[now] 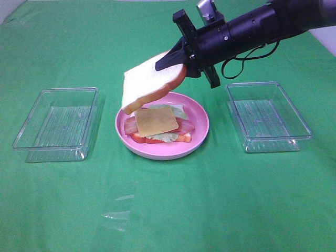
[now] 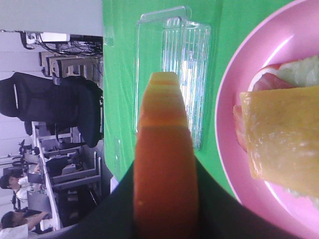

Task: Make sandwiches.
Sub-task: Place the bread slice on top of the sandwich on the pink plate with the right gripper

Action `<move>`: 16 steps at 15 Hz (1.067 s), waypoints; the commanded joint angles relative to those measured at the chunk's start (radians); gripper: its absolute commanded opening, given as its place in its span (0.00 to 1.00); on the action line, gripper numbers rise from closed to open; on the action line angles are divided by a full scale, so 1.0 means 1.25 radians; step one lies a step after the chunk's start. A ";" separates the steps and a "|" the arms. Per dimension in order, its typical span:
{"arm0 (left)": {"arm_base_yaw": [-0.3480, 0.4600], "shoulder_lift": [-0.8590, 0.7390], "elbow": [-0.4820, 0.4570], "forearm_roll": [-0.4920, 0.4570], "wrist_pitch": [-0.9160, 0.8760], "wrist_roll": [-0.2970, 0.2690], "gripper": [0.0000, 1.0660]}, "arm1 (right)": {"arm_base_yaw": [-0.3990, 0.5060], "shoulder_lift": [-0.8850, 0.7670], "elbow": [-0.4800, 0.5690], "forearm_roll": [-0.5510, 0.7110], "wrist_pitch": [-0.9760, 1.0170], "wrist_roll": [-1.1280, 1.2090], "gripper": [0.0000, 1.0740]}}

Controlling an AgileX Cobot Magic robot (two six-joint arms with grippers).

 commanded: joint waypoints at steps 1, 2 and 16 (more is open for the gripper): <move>0.004 -0.008 0.000 -0.006 -0.009 -0.002 0.92 | 0.012 0.053 -0.042 0.037 0.010 -0.019 0.00; 0.004 -0.008 0.000 -0.006 -0.009 -0.002 0.92 | 0.013 0.069 -0.044 0.036 0.010 -0.016 0.00; 0.004 -0.008 0.000 -0.006 -0.009 -0.002 0.92 | 0.012 0.075 -0.063 -0.157 -0.029 0.021 0.76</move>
